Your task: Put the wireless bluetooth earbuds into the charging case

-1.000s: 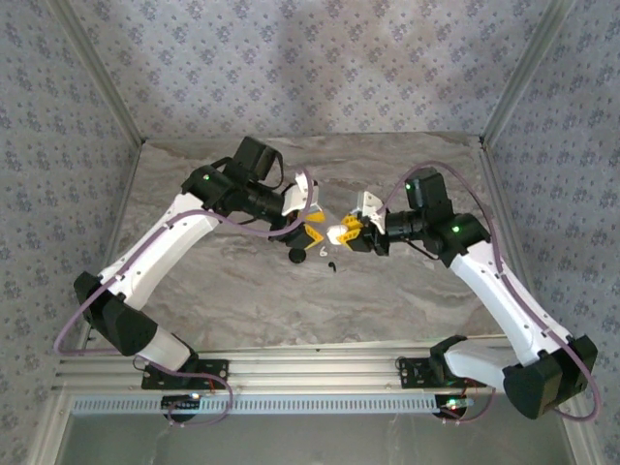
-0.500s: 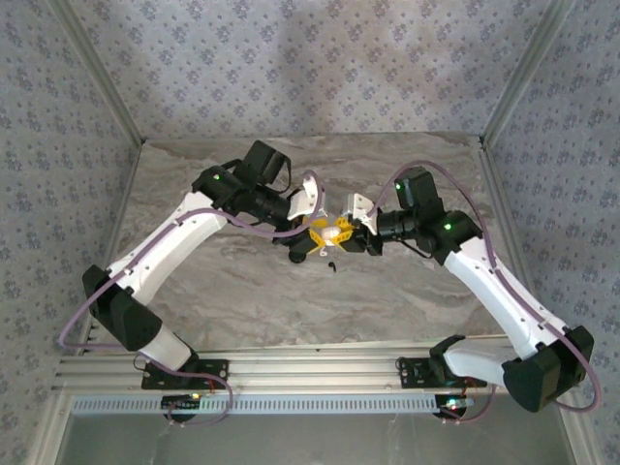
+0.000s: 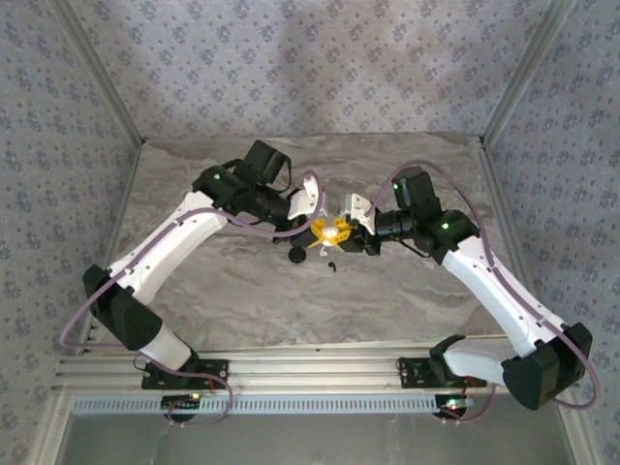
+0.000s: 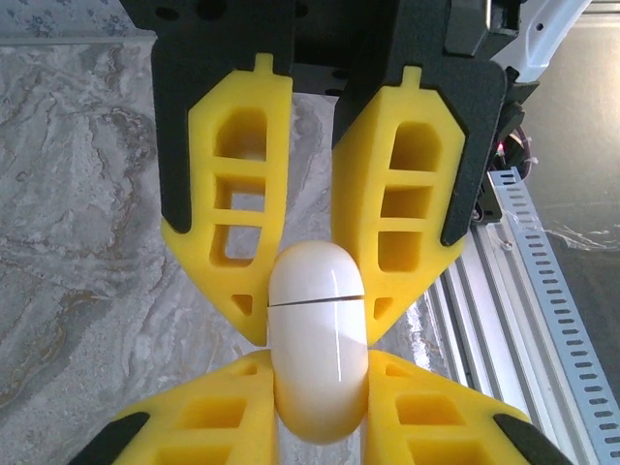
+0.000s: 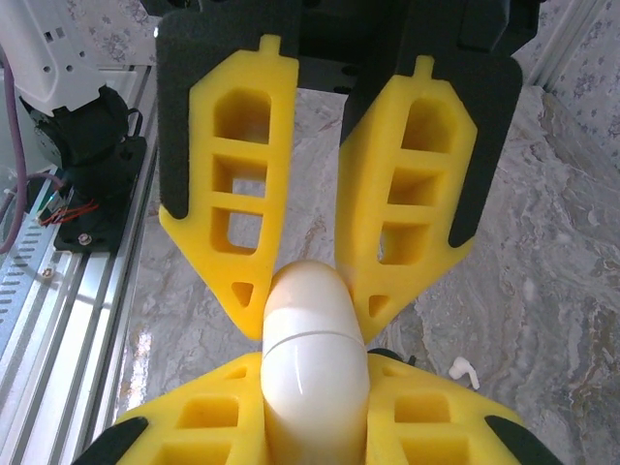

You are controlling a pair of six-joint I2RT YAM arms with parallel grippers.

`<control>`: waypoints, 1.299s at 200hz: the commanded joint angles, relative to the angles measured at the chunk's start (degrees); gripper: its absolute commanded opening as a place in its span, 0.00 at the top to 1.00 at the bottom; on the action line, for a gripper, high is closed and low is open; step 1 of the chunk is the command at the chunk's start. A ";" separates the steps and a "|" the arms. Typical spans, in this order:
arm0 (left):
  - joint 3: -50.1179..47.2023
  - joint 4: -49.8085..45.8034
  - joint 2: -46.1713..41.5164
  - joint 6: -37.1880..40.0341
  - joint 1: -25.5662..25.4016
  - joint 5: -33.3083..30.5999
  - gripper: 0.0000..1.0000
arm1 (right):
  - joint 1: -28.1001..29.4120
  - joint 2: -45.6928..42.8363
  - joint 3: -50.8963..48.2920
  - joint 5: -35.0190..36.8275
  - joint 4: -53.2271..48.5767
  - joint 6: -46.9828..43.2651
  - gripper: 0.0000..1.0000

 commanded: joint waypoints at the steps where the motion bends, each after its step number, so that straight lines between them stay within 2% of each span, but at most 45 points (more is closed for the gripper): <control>1: 1.75 -1.18 0.49 0.57 -0.58 1.67 0.81 | 0.38 -0.12 1.32 -1.24 1.94 -0.85 0.88; 31: 2.02 -0.88 0.46 -0.08 -0.56 1.93 0.86 | 0.38 -0.21 0.92 -1.22 2.01 -0.91 0.87; 62: 2.47 0.21 -0.08 -1.91 -0.36 3.78 0.90 | -1.85 -1.84 -2.35 -3.53 5.14 2.81 0.62; 110: -2.71 9.97 -2.82 -8.02 3.00 12.78 0.91 | -8.93 -6.35 -9.32 -14.79 14.22 11.34 0.50; 148: -4.15 13.38 -3.10 -10.45 3.35 15.26 0.91 | -10.38 -6.22 -9.15 -20.72 16.23 14.04 0.50; 193: -4.90 16.66 -3.03 -12.54 3.35 16.53 0.92 | -10.17 -4.99 -8.64 -22.16 18.77 15.28 0.54; 260: -7.10 20.58 -4.18 -14.81 3.35 16.97 0.92 | -9.49 -3.61 -7.63 -21.85 18.87 15.38 0.75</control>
